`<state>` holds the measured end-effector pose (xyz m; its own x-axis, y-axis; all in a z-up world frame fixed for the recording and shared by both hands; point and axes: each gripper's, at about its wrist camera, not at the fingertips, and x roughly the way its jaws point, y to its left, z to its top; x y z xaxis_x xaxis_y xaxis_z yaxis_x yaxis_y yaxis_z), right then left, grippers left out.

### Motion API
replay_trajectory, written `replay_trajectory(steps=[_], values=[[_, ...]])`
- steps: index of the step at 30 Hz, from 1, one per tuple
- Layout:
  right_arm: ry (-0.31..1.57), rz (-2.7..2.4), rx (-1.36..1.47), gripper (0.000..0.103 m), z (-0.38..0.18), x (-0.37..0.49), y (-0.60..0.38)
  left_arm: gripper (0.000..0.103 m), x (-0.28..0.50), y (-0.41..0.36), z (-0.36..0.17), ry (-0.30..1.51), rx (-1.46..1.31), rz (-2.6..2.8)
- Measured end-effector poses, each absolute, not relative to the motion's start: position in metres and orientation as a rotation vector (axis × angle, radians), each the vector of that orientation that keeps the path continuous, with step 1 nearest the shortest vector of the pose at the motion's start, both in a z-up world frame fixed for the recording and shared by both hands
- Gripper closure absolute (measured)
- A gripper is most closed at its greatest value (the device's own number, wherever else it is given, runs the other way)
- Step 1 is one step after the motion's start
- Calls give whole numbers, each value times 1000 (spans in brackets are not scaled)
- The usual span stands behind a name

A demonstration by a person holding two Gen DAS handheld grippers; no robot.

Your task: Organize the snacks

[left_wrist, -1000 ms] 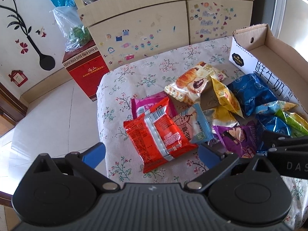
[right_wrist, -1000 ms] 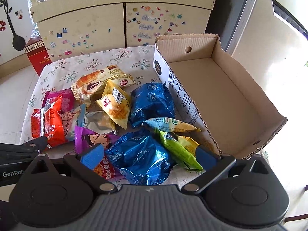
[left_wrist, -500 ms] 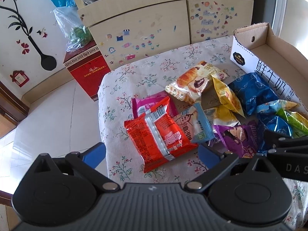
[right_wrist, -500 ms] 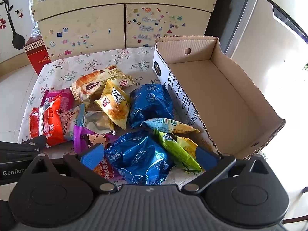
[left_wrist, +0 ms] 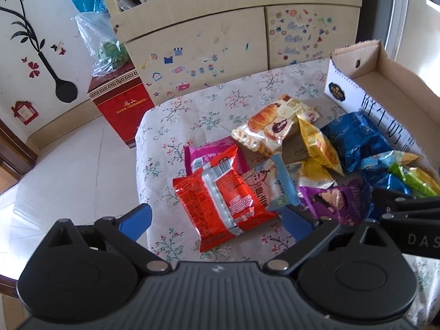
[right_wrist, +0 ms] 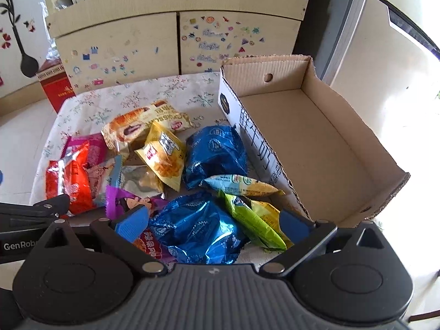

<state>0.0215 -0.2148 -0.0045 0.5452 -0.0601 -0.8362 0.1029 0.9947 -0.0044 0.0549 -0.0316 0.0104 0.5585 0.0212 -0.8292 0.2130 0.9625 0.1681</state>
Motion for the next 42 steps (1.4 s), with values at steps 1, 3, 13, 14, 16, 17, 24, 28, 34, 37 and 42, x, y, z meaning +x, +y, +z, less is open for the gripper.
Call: replay_trajectory(steps=[1, 3, 13, 14, 16, 17, 24, 28, 34, 37, 42], values=[[980, -85, 61, 0, -3, 21, -217, 2, 56, -30, 13, 970, 247, -127], [959, -60, 91, 0, 1, 20, -222, 2, 57, -26, 19, 951, 213, -145], [865, 18, 234, 0, 17, 9, -258, 2, 72, 7, 35, 933, 114, -124], [864, 17, 242, 0, 17, 8, -260, 2, 72, 9, 37, 926, 115, -119], [887, 15, 233, 0, 16, 8, -264, 2, 74, 16, 39, 916, 96, -112], [893, 17, 234, 0, 16, 8, -266, 2, 75, 21, 40, 913, 79, -112], [951, 46, 394, 0, 5, 3, -291, 2, 82, 37, 33, 930, -3, -123], [997, 52, 453, 1, -4, 2, -293, 2, 84, 35, 23, 951, -14, -127], [1053, 50, 505, 4, -14, 4, -289, 2, 91, 29, 10, 987, -46, -149], [1077, 39, 526, 4, -19, 7, -286, 2, 95, 25, 3, 998, -34, -141], [1125, -6, 594, 4, -29, 11, -288, 2, 103, 20, -10, 1029, -34, -127]])
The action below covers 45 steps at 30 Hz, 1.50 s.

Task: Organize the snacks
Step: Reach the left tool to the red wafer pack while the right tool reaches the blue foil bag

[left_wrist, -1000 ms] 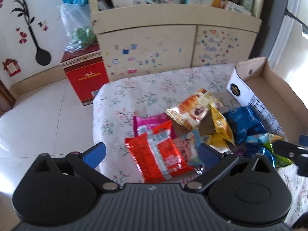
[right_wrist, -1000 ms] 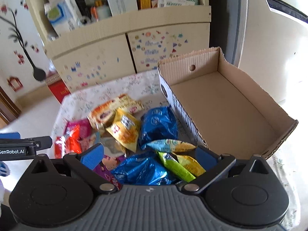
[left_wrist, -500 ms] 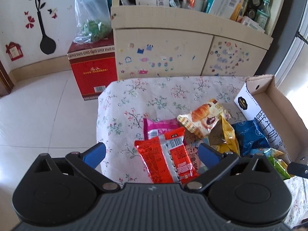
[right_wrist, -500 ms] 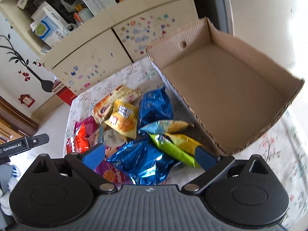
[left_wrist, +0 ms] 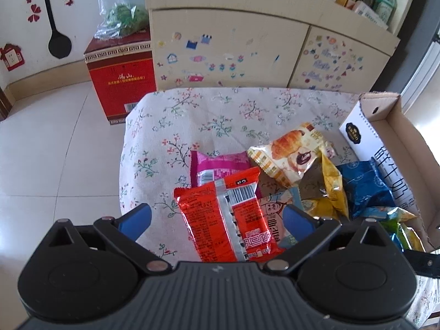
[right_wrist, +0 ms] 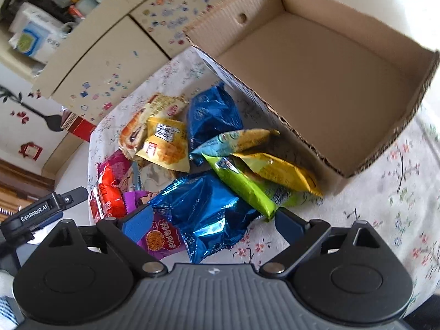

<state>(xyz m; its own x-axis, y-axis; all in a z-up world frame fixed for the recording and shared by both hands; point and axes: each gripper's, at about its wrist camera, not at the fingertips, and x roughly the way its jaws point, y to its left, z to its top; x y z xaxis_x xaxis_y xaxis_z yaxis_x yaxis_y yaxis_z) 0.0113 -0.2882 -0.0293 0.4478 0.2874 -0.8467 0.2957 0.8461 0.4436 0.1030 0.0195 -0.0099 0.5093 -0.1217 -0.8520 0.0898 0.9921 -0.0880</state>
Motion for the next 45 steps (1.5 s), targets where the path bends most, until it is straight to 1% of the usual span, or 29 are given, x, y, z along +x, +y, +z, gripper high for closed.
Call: replay_trajectory(steps=[7, 16, 28, 33, 35, 38, 40, 45], values=[[1094, 32, 704, 4, -17, 7, -304, 2, 111, 14, -25, 1073, -63, -122], [1215, 26, 777, 4, -30, 5, -304, 2, 120, 4, -40, 1093, -41, -108], [1201, -75, 741, 4, -48, 18, -290, 4, 130, 2, -56, 1091, -41, -87], [1196, -100, 684, 4, -54, 27, -280, 4, 132, 0, -62, 1086, -28, -89], [1196, -101, 673, 6, -55, 29, -278, 5, 132, -2, -63, 1079, -20, -89], [1188, -99, 677, 7, -58, 28, -278, 12, 131, -2, -64, 1064, -17, -87], [1176, -92, 667, 9, -57, 26, -277, 24, 129, 0, -63, 1064, -35, -97], [1170, -44, 653, 13, -55, 24, -274, 37, 119, 1, -59, 1051, -20, -119]])
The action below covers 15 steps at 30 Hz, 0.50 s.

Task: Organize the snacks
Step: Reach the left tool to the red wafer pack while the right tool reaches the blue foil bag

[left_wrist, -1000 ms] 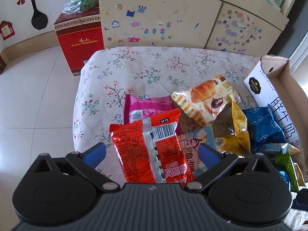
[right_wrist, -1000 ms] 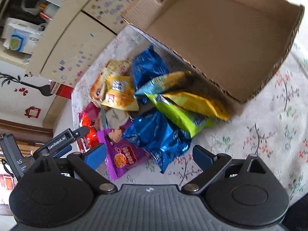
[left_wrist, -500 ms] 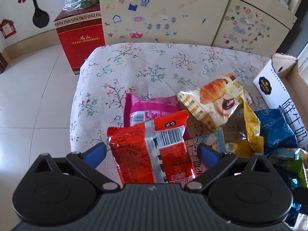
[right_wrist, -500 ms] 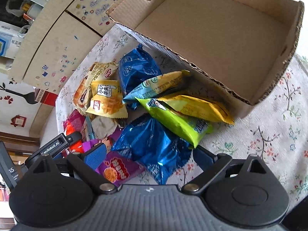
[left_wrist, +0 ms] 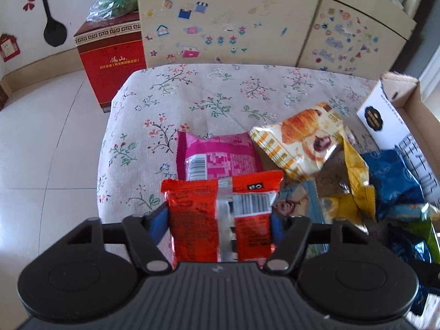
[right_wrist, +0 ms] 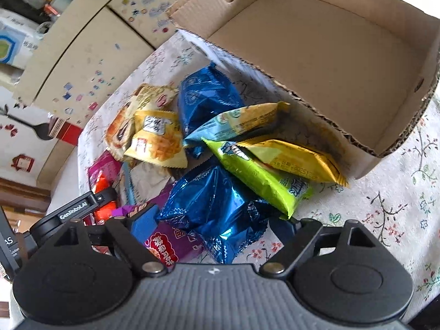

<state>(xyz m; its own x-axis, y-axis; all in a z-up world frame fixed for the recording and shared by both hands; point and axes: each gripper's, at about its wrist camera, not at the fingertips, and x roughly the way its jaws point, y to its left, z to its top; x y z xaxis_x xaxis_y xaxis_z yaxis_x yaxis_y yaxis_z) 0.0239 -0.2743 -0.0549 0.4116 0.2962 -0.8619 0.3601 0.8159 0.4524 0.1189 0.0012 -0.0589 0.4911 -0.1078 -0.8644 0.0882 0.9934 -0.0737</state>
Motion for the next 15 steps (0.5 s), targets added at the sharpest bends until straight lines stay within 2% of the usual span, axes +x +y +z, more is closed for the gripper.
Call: replay_trajectory(steps=[15], values=[[1114, 185, 531, 16, -39, 17, -249, 39, 84, 7, -39, 1008, -3, -175]])
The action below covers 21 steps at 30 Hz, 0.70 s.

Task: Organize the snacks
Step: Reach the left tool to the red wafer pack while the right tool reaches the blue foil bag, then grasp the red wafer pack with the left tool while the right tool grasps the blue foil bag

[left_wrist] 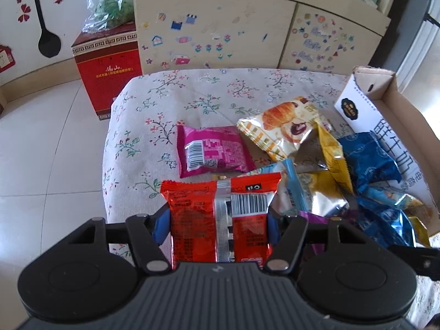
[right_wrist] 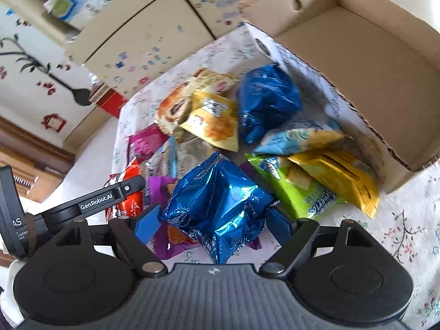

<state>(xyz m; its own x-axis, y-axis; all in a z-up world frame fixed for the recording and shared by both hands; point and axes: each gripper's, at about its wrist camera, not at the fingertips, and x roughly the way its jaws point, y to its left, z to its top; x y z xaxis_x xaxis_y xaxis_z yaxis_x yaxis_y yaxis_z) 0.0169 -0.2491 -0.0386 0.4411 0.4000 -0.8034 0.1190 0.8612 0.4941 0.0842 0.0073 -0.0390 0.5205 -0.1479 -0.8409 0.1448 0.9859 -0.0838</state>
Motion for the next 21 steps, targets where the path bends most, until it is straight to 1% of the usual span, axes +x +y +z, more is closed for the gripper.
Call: replay_trajectory(steps=[11, 21], values=[[1057, 290, 495, 16, -26, 12, -238, 39, 66, 6, -19, 948, -21, -190], [1054, 298, 475, 18, -27, 13, -236, 39, 61, 5, -7, 922, -50, -193]])
